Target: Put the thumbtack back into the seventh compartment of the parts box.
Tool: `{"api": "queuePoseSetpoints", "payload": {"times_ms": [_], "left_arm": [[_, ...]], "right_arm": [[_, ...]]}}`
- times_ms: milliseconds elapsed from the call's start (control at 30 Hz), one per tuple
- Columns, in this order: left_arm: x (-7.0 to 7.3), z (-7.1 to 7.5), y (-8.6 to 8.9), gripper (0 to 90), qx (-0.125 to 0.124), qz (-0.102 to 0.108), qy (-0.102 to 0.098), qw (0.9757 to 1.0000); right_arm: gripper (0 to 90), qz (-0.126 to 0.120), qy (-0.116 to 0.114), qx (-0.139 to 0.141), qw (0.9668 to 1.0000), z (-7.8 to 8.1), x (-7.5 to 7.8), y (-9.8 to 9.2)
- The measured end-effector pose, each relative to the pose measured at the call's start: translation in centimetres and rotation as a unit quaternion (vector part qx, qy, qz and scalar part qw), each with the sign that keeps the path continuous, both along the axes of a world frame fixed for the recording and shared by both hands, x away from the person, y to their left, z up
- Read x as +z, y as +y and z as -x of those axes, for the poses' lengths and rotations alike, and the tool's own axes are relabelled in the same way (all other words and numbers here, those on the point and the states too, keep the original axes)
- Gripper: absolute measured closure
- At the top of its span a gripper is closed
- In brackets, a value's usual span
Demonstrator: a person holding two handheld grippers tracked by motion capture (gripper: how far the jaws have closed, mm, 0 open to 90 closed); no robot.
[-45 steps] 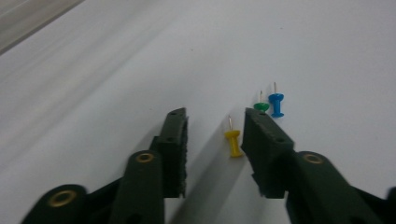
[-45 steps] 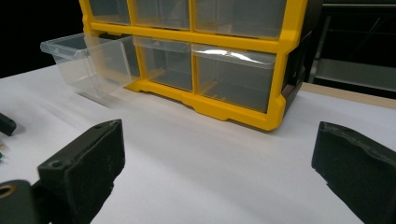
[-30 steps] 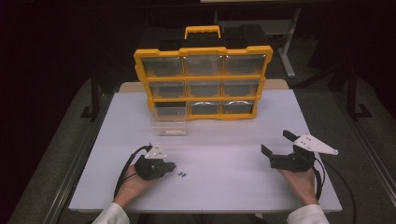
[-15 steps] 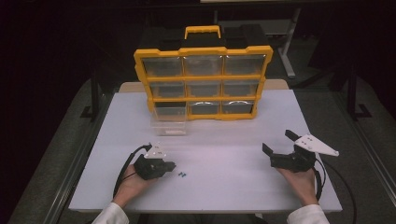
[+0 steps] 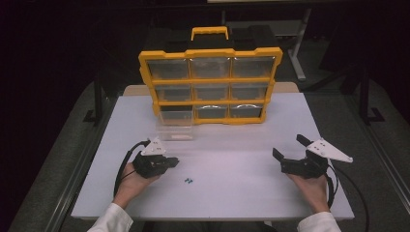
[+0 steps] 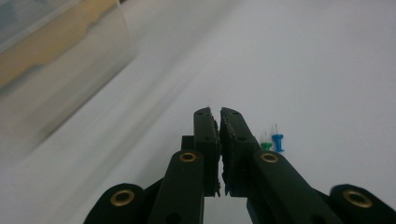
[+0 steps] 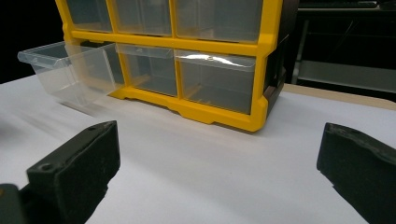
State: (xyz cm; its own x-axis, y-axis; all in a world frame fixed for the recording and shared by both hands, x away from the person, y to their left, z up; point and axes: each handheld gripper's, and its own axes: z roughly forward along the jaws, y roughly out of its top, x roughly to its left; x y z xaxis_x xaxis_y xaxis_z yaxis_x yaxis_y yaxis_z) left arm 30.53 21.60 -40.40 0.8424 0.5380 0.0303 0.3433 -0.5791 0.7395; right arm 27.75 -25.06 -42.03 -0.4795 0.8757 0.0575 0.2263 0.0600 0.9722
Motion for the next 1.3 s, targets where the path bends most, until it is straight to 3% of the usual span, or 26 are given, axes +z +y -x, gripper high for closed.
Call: {"api": "queuePoseSetpoints", "payload": {"times_ms": [233,533,633,900,1167,1300], "left_arm": [[2.5,-1.2,0.4,86.4,0.009,0.015,-0.019,0.9997],[4.9,-2.1,0.1,86.4,0.004,0.011,-0.040,0.9991],[6.0,-2.8,0.3,86.4,0.010,0.021,-0.047,0.9986],[7.2,-4.5,0.0,86.4,0.017,0.022,-0.047,0.9985],[8.0,-6.5,0.1,86.4,0.031,0.036,-0.037,0.9982],[8.3,-7.7,0.0,86.4,0.039,0.026,-0.030,0.9985]], "right_arm": [[0.0,0.002,0.000,0.000,1.0000,0.0,-0.1,0.0],[0.0,0.004,-0.003,0.001,1.0000,0.0,-0.1,0.1],[0.0,0.003,-0.003,-0.001,1.0000,0.0,-0.2,0.1],[0.0,0.007,-0.001,-0.004,1.0000,-0.1,-0.3,0.1],[0.0,0.010,0.006,-0.003,0.9999,-0.2,-0.4,0.1],[0.0,0.014,0.006,-0.002,0.9999,-0.2,-0.4,0.3]]}}
